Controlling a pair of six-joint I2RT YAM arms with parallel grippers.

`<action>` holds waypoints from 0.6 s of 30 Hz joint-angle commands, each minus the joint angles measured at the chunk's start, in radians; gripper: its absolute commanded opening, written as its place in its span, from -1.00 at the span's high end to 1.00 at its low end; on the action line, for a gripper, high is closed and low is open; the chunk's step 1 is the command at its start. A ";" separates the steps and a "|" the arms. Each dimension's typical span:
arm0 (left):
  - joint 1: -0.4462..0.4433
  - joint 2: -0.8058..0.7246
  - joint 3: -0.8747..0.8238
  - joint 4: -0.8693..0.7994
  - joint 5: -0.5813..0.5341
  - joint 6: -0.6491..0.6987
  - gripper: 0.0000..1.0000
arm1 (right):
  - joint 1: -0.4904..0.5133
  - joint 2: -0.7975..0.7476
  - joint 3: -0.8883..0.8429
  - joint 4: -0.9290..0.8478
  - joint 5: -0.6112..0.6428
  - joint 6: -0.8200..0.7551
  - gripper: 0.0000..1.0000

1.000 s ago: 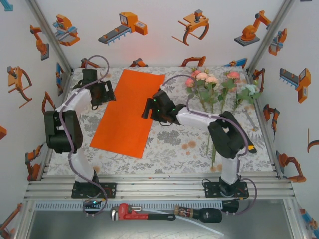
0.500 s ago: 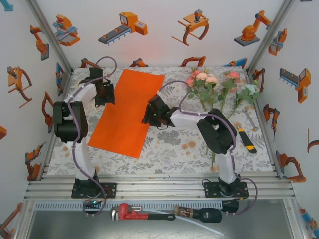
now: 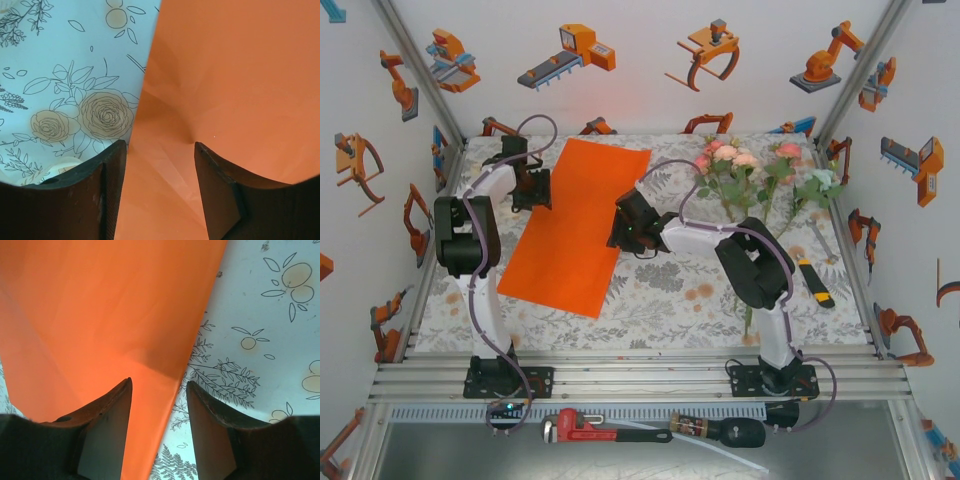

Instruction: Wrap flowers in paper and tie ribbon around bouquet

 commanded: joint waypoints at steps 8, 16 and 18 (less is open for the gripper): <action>0.000 -0.009 0.009 -0.034 0.013 0.017 0.29 | 0.005 0.022 0.029 -0.058 0.042 -0.005 0.09; -0.011 -0.057 -0.005 -0.047 -0.037 0.018 0.36 | 0.004 0.017 0.030 -0.079 0.065 -0.022 0.08; -0.013 -0.064 -0.004 -0.046 -0.023 0.020 0.41 | 0.004 0.018 0.032 -0.080 0.065 -0.027 0.08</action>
